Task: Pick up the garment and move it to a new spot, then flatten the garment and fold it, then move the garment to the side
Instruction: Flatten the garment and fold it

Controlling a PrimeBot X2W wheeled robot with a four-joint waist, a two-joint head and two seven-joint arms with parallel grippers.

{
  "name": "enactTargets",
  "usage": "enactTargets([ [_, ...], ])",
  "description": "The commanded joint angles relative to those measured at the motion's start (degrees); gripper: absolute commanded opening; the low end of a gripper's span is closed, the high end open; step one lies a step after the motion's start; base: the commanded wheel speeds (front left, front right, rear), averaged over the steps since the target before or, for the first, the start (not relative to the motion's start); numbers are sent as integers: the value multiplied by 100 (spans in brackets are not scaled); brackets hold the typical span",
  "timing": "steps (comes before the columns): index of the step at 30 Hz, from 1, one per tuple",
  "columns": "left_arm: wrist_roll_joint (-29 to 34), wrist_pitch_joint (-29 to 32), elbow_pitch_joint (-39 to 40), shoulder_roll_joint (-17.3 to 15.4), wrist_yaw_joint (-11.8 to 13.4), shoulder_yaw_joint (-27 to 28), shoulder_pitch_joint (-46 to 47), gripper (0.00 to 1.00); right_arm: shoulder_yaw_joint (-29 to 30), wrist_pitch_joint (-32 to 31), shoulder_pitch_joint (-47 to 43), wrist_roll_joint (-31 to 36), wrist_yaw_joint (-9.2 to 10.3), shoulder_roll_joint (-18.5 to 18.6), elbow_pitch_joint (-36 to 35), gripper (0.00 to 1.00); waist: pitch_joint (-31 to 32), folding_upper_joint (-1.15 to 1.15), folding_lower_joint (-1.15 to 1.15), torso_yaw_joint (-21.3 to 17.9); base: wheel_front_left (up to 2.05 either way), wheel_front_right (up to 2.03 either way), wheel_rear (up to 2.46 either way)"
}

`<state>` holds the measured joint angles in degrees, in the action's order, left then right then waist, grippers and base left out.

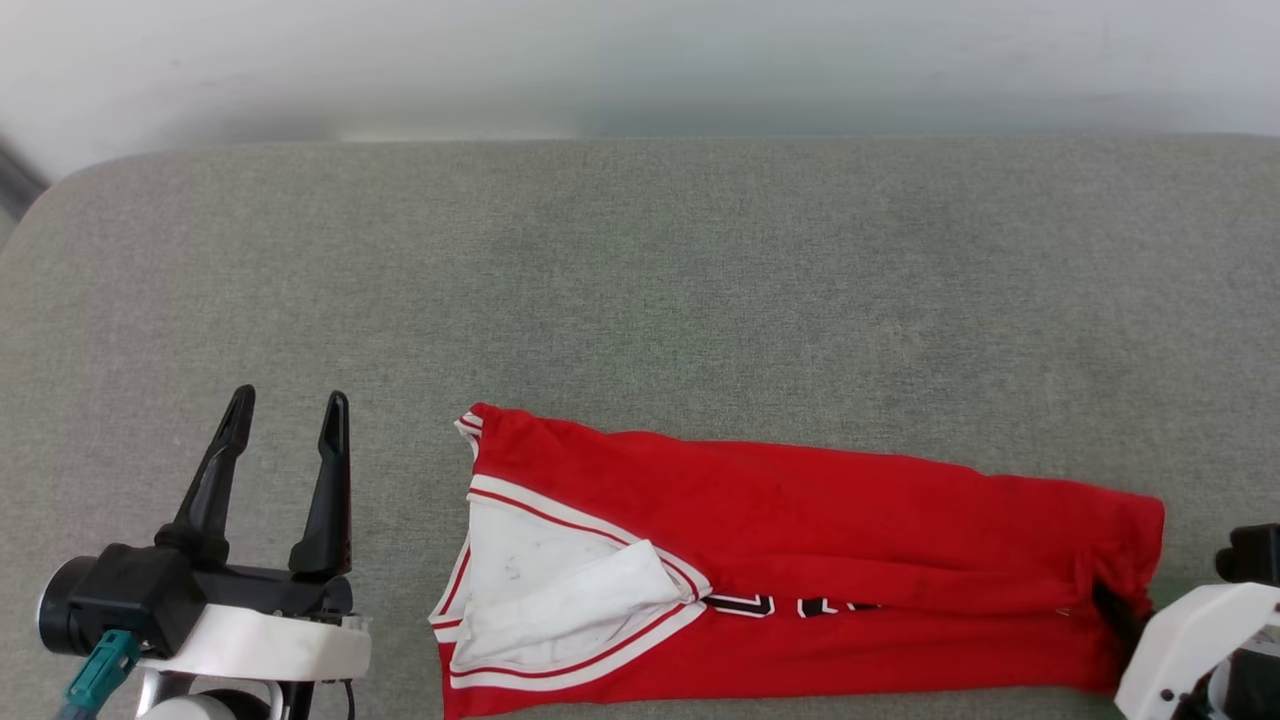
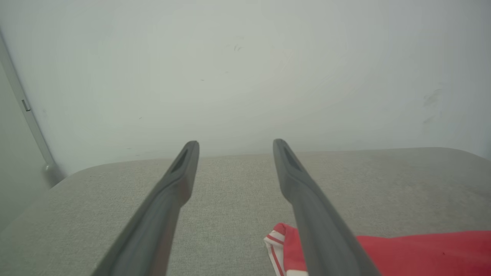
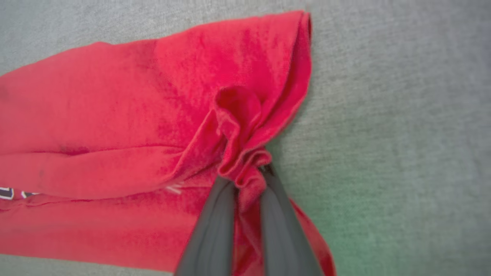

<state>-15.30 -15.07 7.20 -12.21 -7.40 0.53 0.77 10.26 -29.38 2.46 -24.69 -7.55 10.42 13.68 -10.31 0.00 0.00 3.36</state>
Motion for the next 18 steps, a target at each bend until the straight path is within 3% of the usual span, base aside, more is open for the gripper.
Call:
enactTargets([
  [1, -9, -11, -1, -32, -7, -14, -39, 100, 93, 70, 19, 87, 13, 123, 79, 0, 29, 0, 0, -30, 0, 0, 0],
  [10, -84, -12, -28, -104, -9, -69, -86, 100, 848, 348, 144, 549, 11, 581, 43, 0, 103, 0, 0, -119, 0, 0, 0],
  [18, -99, -12, -65, -94, -10, -40, -188, 100, 505, 163, 23, 457, 8, 526, -538, 0, 250, 0, 0, -211, 0, 0, 0],
])
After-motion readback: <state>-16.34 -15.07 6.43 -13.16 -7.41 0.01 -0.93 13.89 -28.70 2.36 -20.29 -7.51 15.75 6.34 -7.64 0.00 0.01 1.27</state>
